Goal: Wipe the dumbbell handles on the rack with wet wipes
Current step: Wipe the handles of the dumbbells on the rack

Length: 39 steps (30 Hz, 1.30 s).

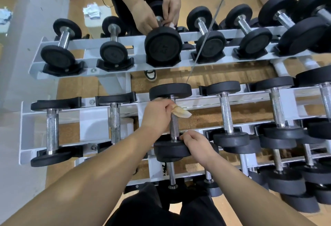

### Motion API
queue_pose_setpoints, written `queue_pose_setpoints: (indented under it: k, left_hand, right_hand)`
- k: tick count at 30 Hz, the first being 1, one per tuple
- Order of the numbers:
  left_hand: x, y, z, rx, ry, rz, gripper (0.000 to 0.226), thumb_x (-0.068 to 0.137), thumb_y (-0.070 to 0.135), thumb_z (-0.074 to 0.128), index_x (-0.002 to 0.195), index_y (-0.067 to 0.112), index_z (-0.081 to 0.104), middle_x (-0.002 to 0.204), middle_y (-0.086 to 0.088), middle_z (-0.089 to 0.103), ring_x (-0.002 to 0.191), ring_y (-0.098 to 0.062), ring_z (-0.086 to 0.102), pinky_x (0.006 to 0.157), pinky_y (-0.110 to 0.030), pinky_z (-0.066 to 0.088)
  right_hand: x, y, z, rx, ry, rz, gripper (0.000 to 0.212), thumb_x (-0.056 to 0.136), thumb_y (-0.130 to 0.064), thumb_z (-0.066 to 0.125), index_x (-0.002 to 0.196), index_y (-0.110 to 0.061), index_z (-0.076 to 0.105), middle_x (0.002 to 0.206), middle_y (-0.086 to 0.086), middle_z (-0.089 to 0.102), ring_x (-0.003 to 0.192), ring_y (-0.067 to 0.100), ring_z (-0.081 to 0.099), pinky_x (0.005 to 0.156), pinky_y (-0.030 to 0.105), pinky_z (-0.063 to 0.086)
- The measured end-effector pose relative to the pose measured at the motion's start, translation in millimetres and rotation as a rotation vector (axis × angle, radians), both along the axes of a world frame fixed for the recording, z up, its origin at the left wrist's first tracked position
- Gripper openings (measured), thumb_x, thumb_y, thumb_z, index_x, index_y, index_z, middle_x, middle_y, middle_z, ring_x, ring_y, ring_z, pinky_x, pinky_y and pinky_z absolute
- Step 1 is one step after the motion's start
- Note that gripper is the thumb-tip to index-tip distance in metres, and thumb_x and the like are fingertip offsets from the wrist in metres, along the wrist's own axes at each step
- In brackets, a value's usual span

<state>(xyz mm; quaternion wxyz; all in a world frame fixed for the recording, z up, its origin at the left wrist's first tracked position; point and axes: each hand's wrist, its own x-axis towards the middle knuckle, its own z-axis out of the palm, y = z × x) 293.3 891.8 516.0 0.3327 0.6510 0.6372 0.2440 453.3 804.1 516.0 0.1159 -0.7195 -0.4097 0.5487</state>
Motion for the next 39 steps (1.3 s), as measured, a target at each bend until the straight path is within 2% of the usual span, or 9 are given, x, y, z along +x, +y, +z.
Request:
queue_pose_setpoints:
  k: [4,11,15,18,21,27,30,36,39]
  left_hand:
    - [11.9,-26.2,-9.4,-0.006,-0.047,0.099,0.022,0.097,0.005,0.06,0.108,0.012,0.077,0.106,-0.005,0.066,0.091,-0.013,0.056,0.082,-0.015,0.038]
    - [-11.2,-39.5,-4.6,-0.163,0.111,-0.432,0.021,0.093,0.01,0.065,0.105,0.019,0.081,0.095,0.006,0.064,0.094,-0.018,0.064,0.089,-0.03,0.051]
    - [-5.7,-11.8,8.9,0.162,0.03,-0.154,0.022,0.095,0.002,0.062,0.109,0.013,0.075,0.098,-0.002,0.061,0.089,-0.016,0.056,0.08,-0.028,0.047]
    - [-4.6,-4.1,9.5,0.304,0.219,-0.288,0.04,0.089,-0.006,0.065,0.122,0.014,0.072,0.105,-0.005,0.062,0.093,-0.022,0.055,0.07,-0.029,0.043]
    - [-7.4,-5.3,-4.6,0.178,0.327,-0.309,0.047,0.091,-0.003,0.061,0.133,0.018,0.065,0.122,-0.006,0.062,0.109,-0.027,0.054,0.08,-0.036,0.047]
    - [3.9,-16.4,-12.5,0.034,0.065,-0.198,0.017,0.101,0.008,0.056,0.112,0.009,0.069,0.117,-0.009,0.06,0.105,-0.028,0.059,0.093,-0.04,0.05]
    - [8.0,-13.6,-6.6,-0.089,0.064,-0.16,0.018,0.1,0.008,0.054,0.11,0.011,0.069,0.113,-0.007,0.057,0.099,-0.024,0.058,0.092,-0.034,0.048]
    - [-16.2,-31.3,9.6,-0.505,0.178,-0.554,0.018,0.095,0.011,0.058,0.091,0.005,0.074,0.091,-0.014,0.071,0.086,-0.026,0.066,0.081,-0.041,0.058]
    - [-11.1,-23.4,12.5,-0.375,0.119,-0.468,0.017,0.094,0.01,0.059,0.081,0.007,0.07,0.081,-0.009,0.066,0.085,-0.026,0.065,0.074,-0.036,0.053]
  right_hand:
    - [-1.3,-0.5,-1.1,-0.006,0.009,-0.016,0.03,0.103,-0.028,0.046,0.093,-0.01,0.068,0.101,0.011,0.069,0.088,0.019,0.058,0.078,0.036,0.043]
    - [-0.3,-1.3,0.8,0.002,0.03,-0.024,0.032,0.105,-0.03,0.046,0.093,-0.007,0.066,0.093,0.006,0.064,0.089,0.022,0.058,0.077,0.036,0.042]
    - [-2.1,-1.3,5.5,-0.032,0.016,-0.029,0.035,0.106,-0.034,0.046,0.105,-0.011,0.072,0.11,0.005,0.071,0.107,0.022,0.063,0.087,0.031,0.046]
    - [0.3,0.0,6.2,-0.04,0.019,-0.028,0.034,0.106,-0.035,0.048,0.106,-0.012,0.073,0.111,0.005,0.072,0.107,0.022,0.064,0.086,0.029,0.047]
    - [2.2,2.7,4.3,-0.047,0.013,-0.009,0.035,0.104,-0.035,0.048,0.101,-0.01,0.072,0.109,0.008,0.071,0.107,0.024,0.064,0.084,0.029,0.046]
    - [1.2,5.5,1.2,-0.057,-0.014,0.008,0.032,0.102,-0.035,0.048,0.097,-0.014,0.071,0.102,0.007,0.071,0.101,0.024,0.065,0.088,0.035,0.048]
    - [0.9,5.0,1.8,-0.07,-0.007,0.014,0.032,0.101,-0.037,0.048,0.094,-0.015,0.07,0.1,0.008,0.071,0.099,0.026,0.065,0.082,0.034,0.047]
    - [1.6,2.9,8.4,-0.065,-0.004,0.007,0.029,0.103,-0.026,0.047,0.078,-0.014,0.055,0.078,0.0,0.052,0.076,0.016,0.047,0.068,0.033,0.034]
    - [2.4,1.9,10.7,-0.07,0.032,-0.02,0.029,0.103,-0.029,0.049,0.084,-0.013,0.064,0.081,-0.003,0.06,0.082,0.017,0.054,0.072,0.032,0.04]
